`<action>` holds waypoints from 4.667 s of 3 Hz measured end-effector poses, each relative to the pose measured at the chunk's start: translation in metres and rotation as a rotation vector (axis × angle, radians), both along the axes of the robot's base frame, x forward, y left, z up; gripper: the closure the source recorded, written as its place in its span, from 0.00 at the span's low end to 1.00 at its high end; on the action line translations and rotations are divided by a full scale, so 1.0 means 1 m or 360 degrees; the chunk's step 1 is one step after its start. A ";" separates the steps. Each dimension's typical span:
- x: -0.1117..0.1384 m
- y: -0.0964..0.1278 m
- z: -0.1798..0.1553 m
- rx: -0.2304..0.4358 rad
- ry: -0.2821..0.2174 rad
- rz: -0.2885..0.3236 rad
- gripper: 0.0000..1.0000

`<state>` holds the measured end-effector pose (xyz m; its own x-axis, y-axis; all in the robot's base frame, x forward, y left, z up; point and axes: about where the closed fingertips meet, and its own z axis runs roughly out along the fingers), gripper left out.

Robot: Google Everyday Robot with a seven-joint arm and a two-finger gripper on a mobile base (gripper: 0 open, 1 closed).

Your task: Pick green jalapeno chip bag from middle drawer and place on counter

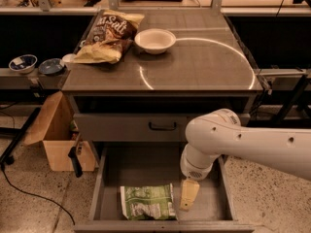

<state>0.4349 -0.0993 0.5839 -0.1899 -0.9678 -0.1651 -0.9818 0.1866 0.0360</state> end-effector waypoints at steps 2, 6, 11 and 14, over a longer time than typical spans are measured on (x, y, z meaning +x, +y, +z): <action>0.004 0.003 -0.008 0.0059 0.0002 0.0025 0.00; 0.036 0.055 -0.078 0.0194 -0.0007 0.0150 0.00; 0.037 0.055 -0.150 0.0205 0.0051 0.0035 0.00; 0.022 0.057 -0.206 0.0172 0.0177 -0.0039 0.00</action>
Offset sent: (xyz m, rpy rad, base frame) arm 0.0116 0.0085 -0.0217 0.1093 0.0010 0.0425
